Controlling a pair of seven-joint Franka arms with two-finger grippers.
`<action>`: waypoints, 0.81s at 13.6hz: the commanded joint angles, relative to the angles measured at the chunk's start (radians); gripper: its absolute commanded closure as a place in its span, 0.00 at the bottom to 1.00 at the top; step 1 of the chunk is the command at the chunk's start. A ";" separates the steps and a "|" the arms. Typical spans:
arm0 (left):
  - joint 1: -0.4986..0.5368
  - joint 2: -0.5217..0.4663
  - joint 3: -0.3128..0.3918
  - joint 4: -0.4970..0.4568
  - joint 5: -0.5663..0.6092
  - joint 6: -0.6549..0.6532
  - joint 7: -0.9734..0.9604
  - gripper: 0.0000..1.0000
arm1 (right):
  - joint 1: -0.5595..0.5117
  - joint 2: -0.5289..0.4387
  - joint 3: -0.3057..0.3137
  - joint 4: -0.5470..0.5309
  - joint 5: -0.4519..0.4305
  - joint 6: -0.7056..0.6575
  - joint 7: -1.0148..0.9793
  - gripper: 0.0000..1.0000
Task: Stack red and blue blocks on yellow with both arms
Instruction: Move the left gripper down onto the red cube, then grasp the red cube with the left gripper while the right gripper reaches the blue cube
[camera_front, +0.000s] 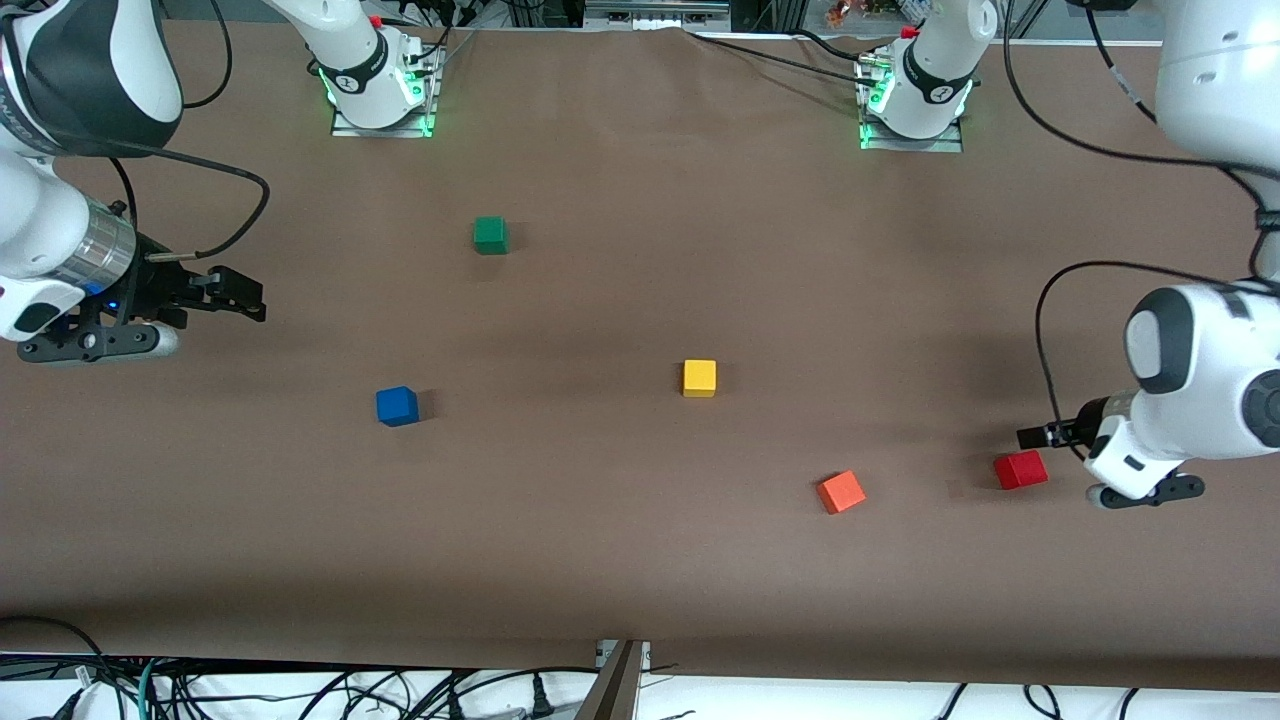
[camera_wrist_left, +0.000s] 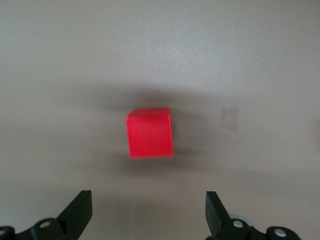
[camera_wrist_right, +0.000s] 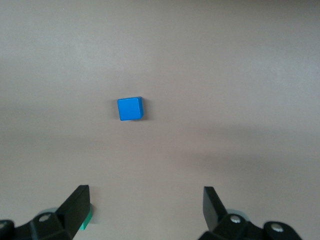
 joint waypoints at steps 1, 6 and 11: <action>0.012 0.024 -0.007 -0.069 0.012 0.153 -0.023 0.00 | -0.008 0.043 0.013 0.029 -0.006 -0.017 -0.003 0.00; 0.029 0.058 -0.007 -0.117 0.009 0.261 -0.025 0.00 | 0.015 0.182 0.025 0.028 0.047 0.064 -0.006 0.00; 0.038 0.056 -0.008 -0.103 -0.020 0.258 -0.029 0.94 | 0.058 0.377 0.036 0.025 0.061 0.323 -0.139 0.00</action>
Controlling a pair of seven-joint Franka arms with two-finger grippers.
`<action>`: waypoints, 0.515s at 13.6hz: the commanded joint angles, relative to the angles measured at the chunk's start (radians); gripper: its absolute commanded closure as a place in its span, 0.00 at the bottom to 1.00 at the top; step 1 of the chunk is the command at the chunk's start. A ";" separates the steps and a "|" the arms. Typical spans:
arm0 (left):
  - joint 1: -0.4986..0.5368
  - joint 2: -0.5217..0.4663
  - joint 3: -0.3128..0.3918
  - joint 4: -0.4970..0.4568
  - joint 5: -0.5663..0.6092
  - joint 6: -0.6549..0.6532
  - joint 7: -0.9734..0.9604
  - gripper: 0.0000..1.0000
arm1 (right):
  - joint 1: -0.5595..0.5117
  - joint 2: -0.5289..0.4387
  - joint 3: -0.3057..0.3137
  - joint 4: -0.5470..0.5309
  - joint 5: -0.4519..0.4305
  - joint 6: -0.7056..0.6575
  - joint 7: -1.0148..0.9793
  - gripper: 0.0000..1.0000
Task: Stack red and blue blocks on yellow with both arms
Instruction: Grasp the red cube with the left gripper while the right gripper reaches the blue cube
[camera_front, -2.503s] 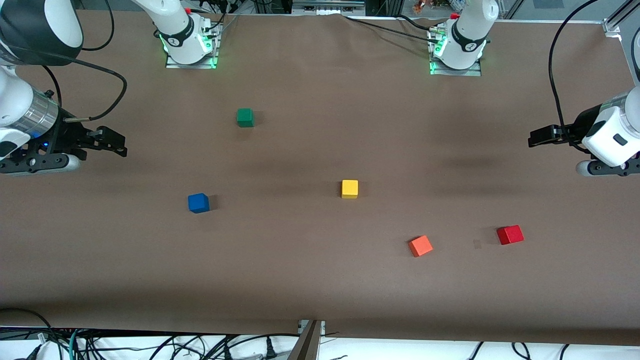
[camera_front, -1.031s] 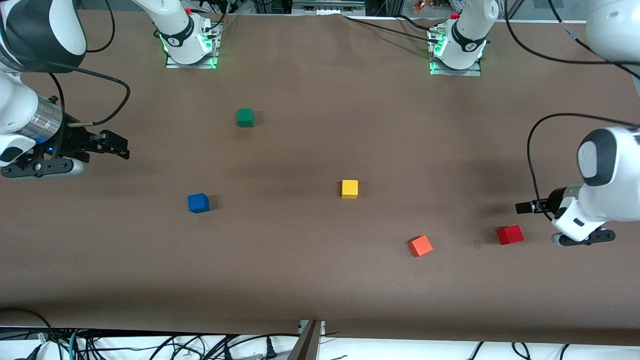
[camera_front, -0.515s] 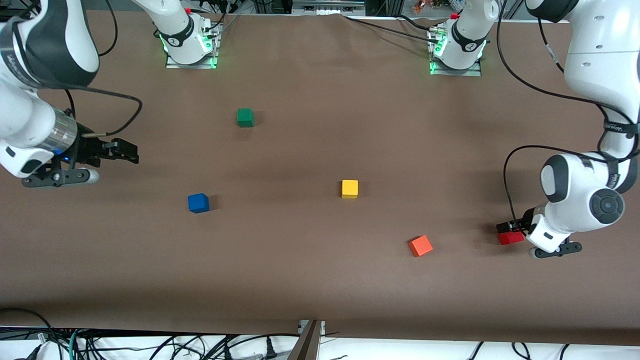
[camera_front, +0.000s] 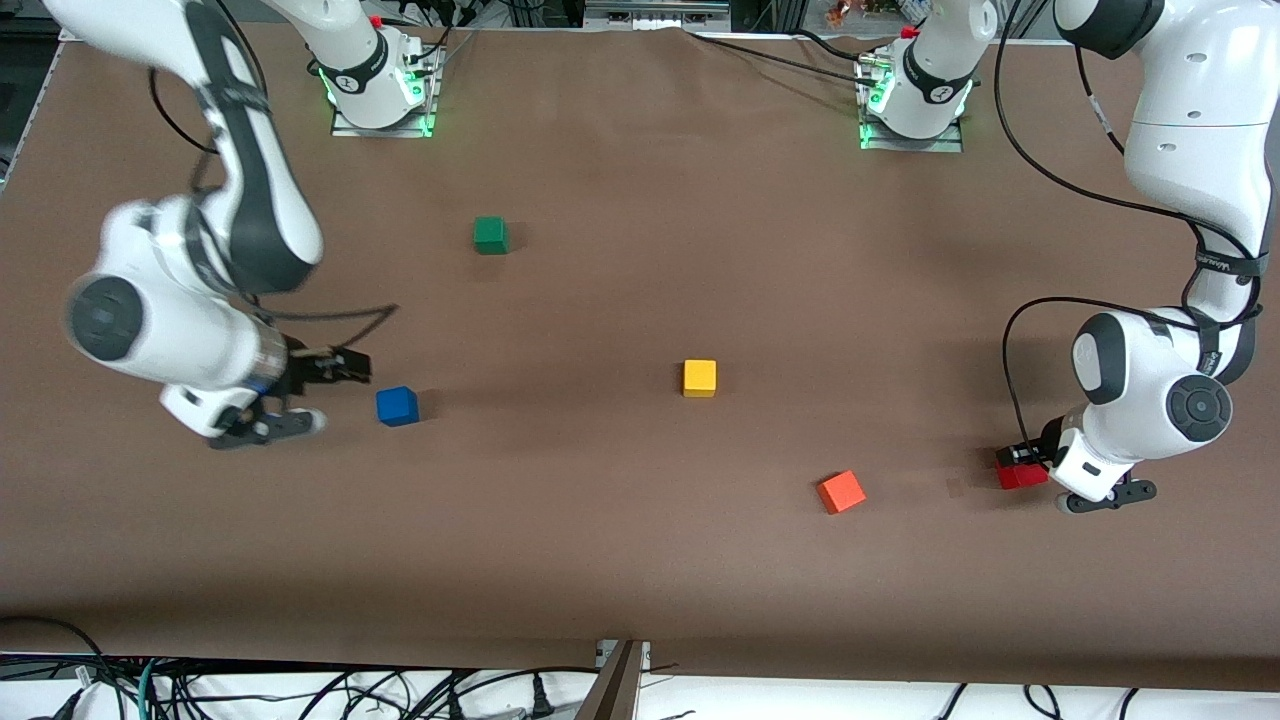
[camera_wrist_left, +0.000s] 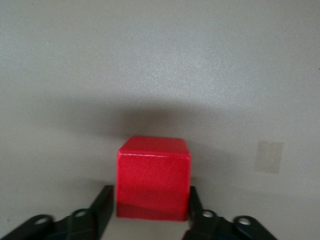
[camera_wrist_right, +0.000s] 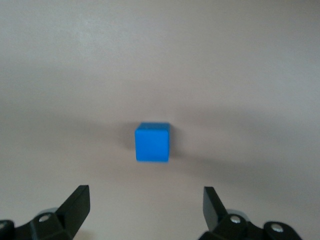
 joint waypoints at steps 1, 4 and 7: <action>0.006 -0.021 -0.008 0.001 -0.034 0.004 -0.011 1.00 | 0.000 0.099 0.000 0.022 0.016 0.104 -0.087 0.00; -0.026 -0.047 -0.045 0.035 -0.037 -0.030 -0.040 1.00 | -0.006 0.168 0.000 0.014 0.018 0.181 -0.121 0.00; -0.166 -0.104 -0.061 0.079 -0.031 -0.167 -0.086 1.00 | 0.000 0.187 0.002 -0.038 0.019 0.266 -0.118 0.01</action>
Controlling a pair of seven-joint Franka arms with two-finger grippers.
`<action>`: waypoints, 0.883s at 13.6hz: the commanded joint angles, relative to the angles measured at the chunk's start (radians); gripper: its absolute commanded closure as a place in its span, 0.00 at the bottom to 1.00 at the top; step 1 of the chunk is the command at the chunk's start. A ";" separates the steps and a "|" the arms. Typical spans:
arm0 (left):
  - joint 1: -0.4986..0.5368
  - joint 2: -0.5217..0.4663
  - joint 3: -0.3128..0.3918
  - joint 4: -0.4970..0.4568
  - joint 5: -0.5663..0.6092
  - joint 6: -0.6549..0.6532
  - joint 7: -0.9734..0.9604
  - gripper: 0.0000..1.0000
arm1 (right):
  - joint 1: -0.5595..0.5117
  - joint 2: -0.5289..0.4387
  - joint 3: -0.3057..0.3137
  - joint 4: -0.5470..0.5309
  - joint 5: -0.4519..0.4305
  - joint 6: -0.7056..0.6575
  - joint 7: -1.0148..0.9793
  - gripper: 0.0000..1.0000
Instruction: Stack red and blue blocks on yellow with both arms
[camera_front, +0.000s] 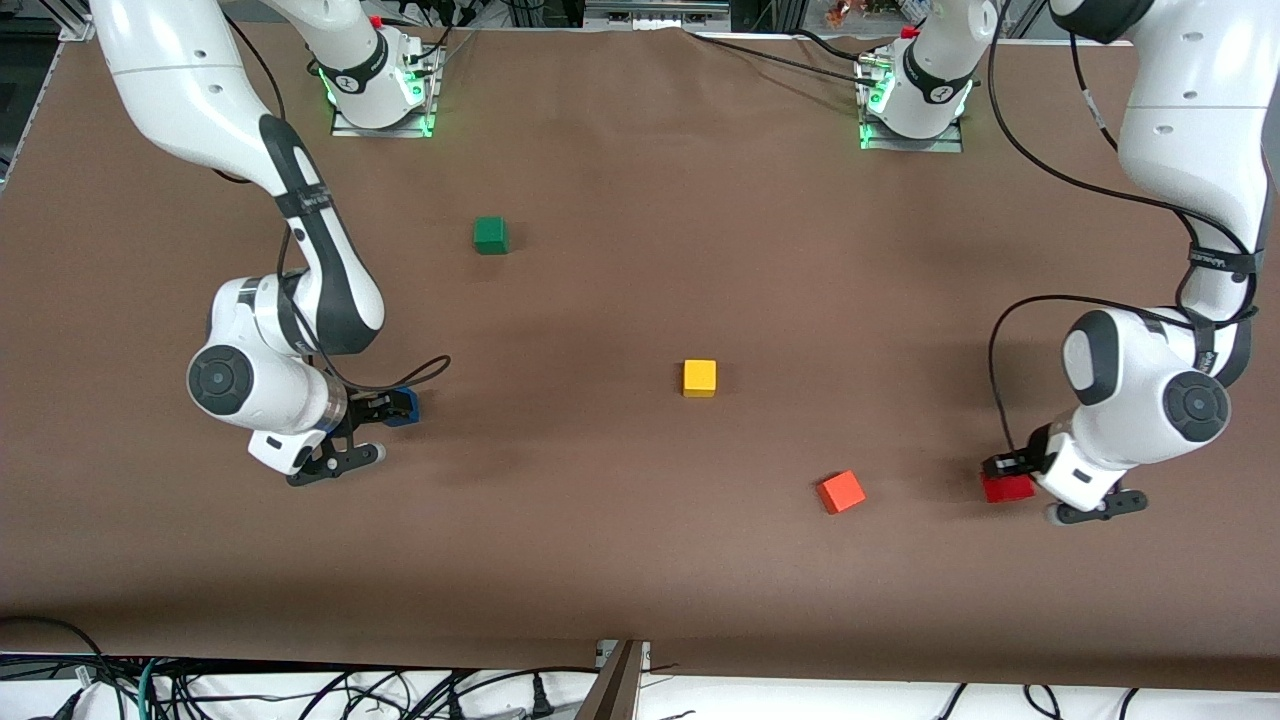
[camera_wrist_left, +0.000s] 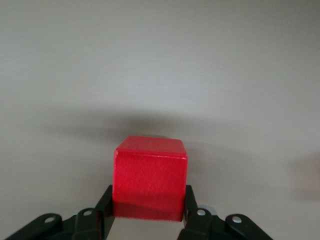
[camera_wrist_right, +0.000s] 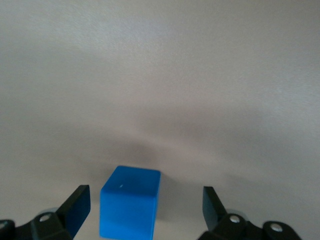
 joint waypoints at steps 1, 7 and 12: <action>-0.169 -0.062 0.012 0.045 -0.013 -0.154 -0.069 1.00 | 0.001 -0.003 0.008 -0.050 0.021 0.069 -0.022 0.02; -0.511 -0.073 0.012 0.059 -0.017 -0.176 -0.272 0.99 | -0.003 -0.006 0.014 -0.074 0.027 0.072 -0.022 0.34; -0.665 -0.042 0.013 0.048 -0.016 -0.162 -0.392 0.95 | -0.007 -0.058 0.009 0.000 0.083 -0.093 -0.013 0.61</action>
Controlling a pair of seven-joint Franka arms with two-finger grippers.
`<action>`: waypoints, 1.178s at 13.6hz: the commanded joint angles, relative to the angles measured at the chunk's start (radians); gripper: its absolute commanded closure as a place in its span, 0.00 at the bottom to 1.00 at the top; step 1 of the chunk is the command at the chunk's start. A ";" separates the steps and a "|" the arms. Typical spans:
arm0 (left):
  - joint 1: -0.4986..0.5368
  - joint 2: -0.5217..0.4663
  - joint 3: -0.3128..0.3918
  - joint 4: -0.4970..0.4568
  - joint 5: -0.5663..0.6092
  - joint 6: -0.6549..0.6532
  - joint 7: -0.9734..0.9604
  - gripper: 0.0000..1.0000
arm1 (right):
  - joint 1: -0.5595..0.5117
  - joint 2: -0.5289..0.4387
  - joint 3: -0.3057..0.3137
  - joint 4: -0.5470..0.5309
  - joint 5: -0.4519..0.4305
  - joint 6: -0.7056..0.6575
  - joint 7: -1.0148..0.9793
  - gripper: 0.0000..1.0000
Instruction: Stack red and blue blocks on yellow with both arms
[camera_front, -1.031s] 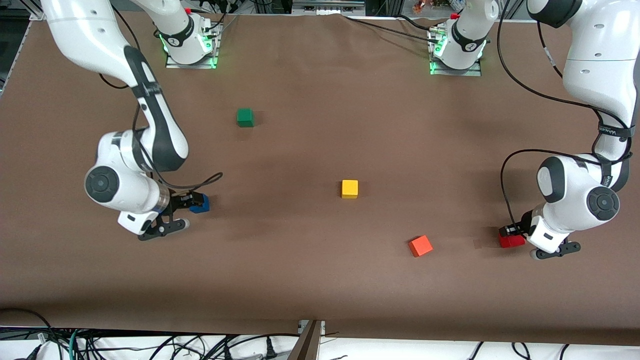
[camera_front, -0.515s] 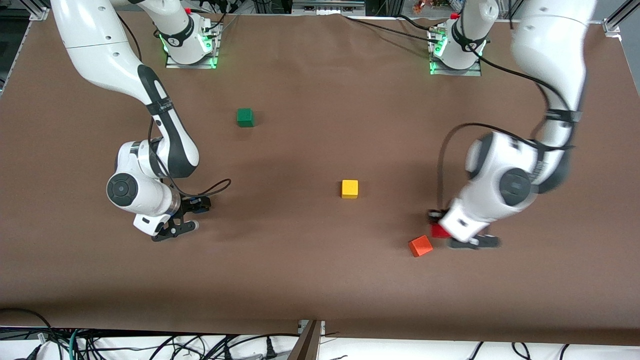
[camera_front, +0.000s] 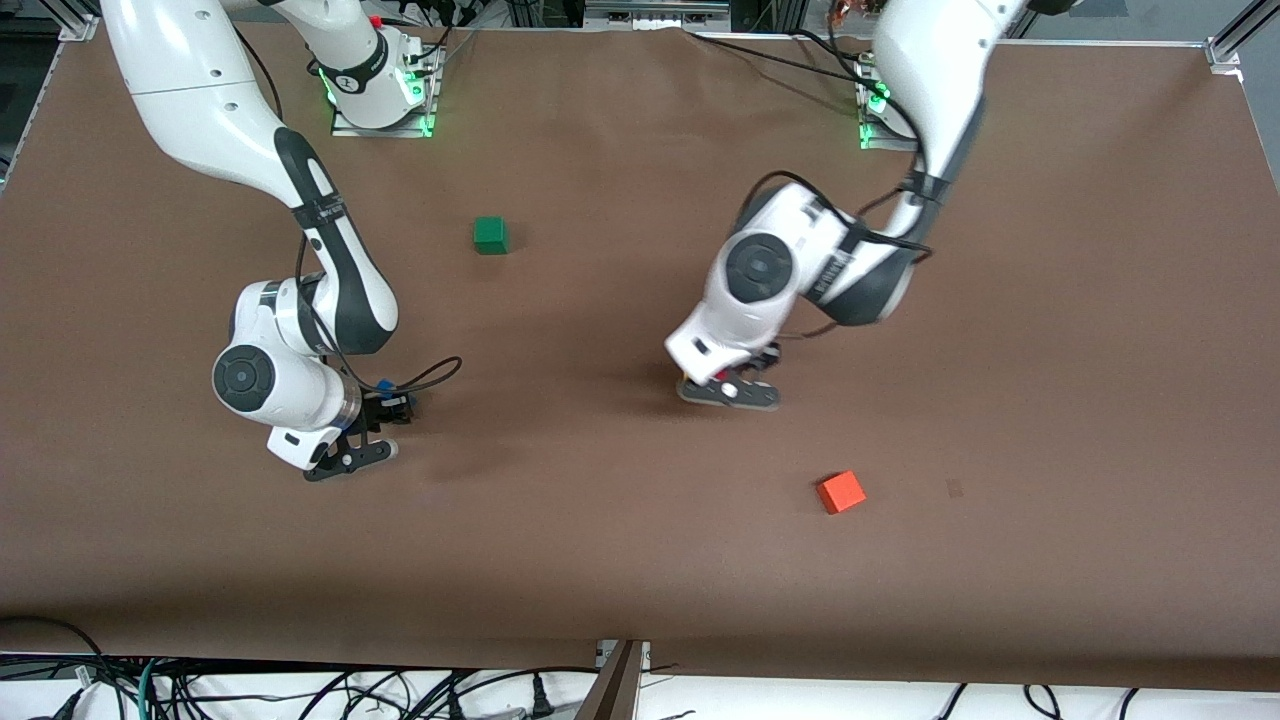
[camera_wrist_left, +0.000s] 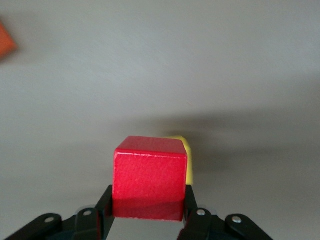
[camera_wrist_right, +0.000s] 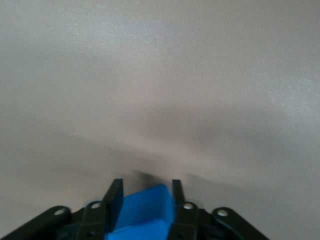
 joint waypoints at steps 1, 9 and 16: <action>-0.025 0.006 0.020 -0.001 -0.014 0.002 0.005 0.95 | -0.010 -0.060 -0.002 0.066 0.069 -0.163 -0.012 0.61; -0.047 0.028 0.022 -0.034 0.043 0.047 0.024 0.95 | -0.002 -0.163 -0.055 0.232 0.057 -0.491 0.058 0.61; -0.040 0.019 0.020 -0.053 0.043 0.047 0.024 0.94 | 0.033 -0.127 -0.047 0.004 0.053 -0.168 -0.050 0.04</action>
